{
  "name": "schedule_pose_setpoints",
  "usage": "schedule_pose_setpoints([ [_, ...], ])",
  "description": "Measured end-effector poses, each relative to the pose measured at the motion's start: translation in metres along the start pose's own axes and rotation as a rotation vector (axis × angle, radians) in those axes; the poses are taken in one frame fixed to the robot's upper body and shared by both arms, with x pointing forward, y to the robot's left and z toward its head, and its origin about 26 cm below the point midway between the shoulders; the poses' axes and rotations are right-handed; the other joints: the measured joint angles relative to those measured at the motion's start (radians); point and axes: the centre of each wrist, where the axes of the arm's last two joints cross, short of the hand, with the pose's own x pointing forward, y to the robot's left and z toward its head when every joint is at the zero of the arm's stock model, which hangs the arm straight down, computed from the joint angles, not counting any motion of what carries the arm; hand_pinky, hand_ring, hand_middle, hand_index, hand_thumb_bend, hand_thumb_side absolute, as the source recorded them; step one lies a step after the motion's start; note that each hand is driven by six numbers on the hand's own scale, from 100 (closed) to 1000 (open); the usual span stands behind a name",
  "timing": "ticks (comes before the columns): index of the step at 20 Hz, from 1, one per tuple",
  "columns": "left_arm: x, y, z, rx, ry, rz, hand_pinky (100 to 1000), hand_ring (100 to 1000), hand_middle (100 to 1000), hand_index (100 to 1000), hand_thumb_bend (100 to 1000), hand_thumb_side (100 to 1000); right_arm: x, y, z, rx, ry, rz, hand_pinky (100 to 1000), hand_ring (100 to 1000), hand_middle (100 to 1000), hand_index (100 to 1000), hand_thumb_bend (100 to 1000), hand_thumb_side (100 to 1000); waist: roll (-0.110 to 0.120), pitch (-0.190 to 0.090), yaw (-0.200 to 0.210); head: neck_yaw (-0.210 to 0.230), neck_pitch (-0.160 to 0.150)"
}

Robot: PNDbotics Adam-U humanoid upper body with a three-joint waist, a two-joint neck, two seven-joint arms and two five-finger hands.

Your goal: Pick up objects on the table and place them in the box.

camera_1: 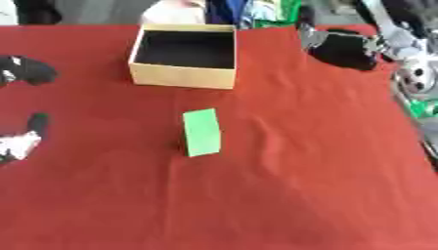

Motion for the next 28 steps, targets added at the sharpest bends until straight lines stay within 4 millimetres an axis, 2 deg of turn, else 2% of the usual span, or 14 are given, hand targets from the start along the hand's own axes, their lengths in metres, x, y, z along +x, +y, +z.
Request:
schedule_pose_setpoints([
  [2,-0.002,-0.003,0.006,0.039,0.032,0.026,676,726,765,901,100,421,0.005,-0.001,-0.002,0.042,-0.002,0.004,874,876,852,924,100,681,0.0,0.0,0.002,-0.003,0.0],
  [5,-0.004,-0.006,0.013,0.095,0.083,0.059,675,725,770,905,100,443,0.012,-0.001,-0.004,0.112,-0.005,-0.003,880,876,850,926,100,748,0.0,0.0,0.007,-0.004,0.0],
  [8,-0.006,-0.007,0.018,0.158,0.128,0.092,675,725,774,908,100,468,0.016,-0.001,-0.005,0.19,-0.014,-0.018,884,870,847,939,100,702,0.0,0.0,0.008,-0.004,0.0],
  [9,-0.007,-0.006,0.019,0.177,0.141,0.101,676,725,777,909,100,483,0.017,-0.001,-0.005,0.214,-0.019,-0.022,888,874,852,948,100,637,0.0,0.0,0.009,-0.004,0.0],
  [13,-0.008,-0.006,0.022,0.242,0.185,0.139,674,721,782,911,100,517,0.021,-0.002,-0.006,0.293,-0.058,-0.023,899,893,862,973,100,535,0.0,0.0,0.011,-0.003,0.0],
  [16,-0.01,-0.005,0.024,0.301,0.213,0.175,677,721,784,911,100,524,0.025,-0.001,-0.007,0.339,-0.088,-0.023,906,900,869,986,100,528,0.0,0.0,0.012,-0.002,0.0],
  [19,-0.011,-0.004,0.026,0.35,0.238,0.2,675,719,784,912,100,528,0.028,0.001,-0.007,0.379,-0.11,-0.02,912,909,867,993,100,605,-0.001,0.0,0.013,-0.002,0.0],
  [21,-0.012,-0.004,0.027,0.37,0.251,0.208,673,719,785,912,100,529,0.032,0.002,-0.008,0.4,-0.127,-0.022,913,914,867,991,100,617,-0.001,0.0,0.014,-0.002,0.0],
  [25,-0.012,-0.003,0.028,0.39,0.27,0.216,670,716,785,912,100,532,0.038,0.008,-0.008,0.437,-0.151,-0.031,927,934,893,1000,100,602,-0.006,0.001,0.014,-0.002,0.0],
  [28,-0.013,-0.003,0.028,0.406,0.286,0.221,667,714,785,912,100,540,0.044,0.013,-0.007,0.476,-0.177,-0.033,944,948,905,1000,100,558,-0.007,0.001,0.014,-0.002,0.0],
])
